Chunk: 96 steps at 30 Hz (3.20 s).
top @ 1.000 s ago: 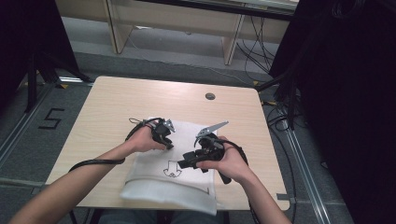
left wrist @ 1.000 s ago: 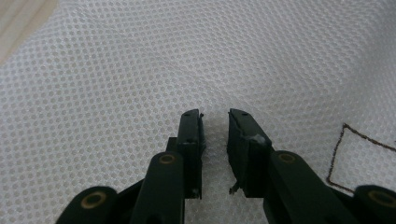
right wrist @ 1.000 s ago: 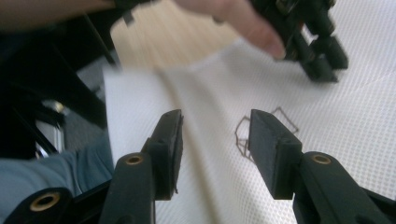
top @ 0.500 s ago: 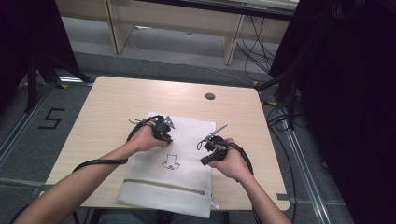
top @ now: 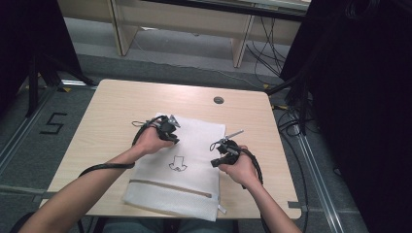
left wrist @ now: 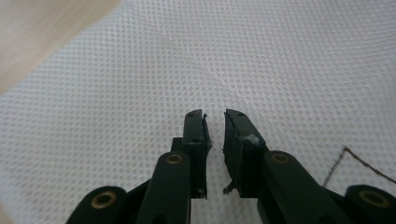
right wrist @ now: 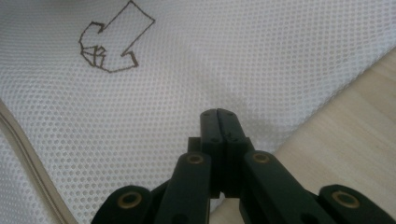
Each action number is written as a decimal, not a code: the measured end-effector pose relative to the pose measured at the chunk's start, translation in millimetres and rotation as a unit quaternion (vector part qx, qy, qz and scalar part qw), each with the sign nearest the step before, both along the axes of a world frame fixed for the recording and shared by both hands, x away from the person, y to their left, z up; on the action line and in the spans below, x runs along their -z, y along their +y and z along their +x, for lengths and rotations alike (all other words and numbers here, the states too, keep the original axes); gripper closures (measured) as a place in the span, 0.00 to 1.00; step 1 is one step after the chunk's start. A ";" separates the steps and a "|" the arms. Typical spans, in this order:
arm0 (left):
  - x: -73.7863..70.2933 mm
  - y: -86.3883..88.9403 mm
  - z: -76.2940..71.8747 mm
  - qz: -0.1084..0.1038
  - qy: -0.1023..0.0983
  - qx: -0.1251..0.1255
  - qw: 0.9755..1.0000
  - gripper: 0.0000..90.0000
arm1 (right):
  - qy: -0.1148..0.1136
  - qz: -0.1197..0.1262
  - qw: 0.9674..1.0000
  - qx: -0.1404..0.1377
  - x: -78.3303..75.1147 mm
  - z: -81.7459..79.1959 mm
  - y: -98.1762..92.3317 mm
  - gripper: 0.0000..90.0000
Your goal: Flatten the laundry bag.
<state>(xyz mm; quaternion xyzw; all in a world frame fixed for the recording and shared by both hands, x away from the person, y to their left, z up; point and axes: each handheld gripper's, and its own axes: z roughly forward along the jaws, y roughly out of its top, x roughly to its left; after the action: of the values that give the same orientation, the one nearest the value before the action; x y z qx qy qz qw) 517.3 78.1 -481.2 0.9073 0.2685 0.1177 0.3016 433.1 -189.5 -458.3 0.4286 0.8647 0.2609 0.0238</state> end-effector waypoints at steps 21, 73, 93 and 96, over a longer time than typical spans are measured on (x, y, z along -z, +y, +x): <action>12.7 70.8 -81.9 -0.003 0.089 0.003 0.996 1.00 | 0.010 -0.050 0.998 -0.020 15.9 -15.9 7.7 1.00; 14.4 55.9 -90.7 -0.003 0.071 -0.005 0.997 0.99 | -0.030 -0.059 0.998 0.023 27.0 7.8 -1.8 1.00; 8.2 53.8 -91.9 -0.092 0.015 -0.017 0.996 0.65 | -0.085 0.009 0.995 0.057 5.5 -8.0 -27.3 0.81; 5.6 53.6 -90.7 -0.102 0.008 -0.016 0.995 0.58 | -0.089 0.022 0.993 0.070 1.2 -10.1 -30.1 0.78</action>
<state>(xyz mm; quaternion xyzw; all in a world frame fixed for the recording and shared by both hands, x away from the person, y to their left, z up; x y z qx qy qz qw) 426.6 131.7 -486.8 0.8683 0.2960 0.0873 0.3884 423.0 -219.6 -459.6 0.4637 0.8211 0.3143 0.1094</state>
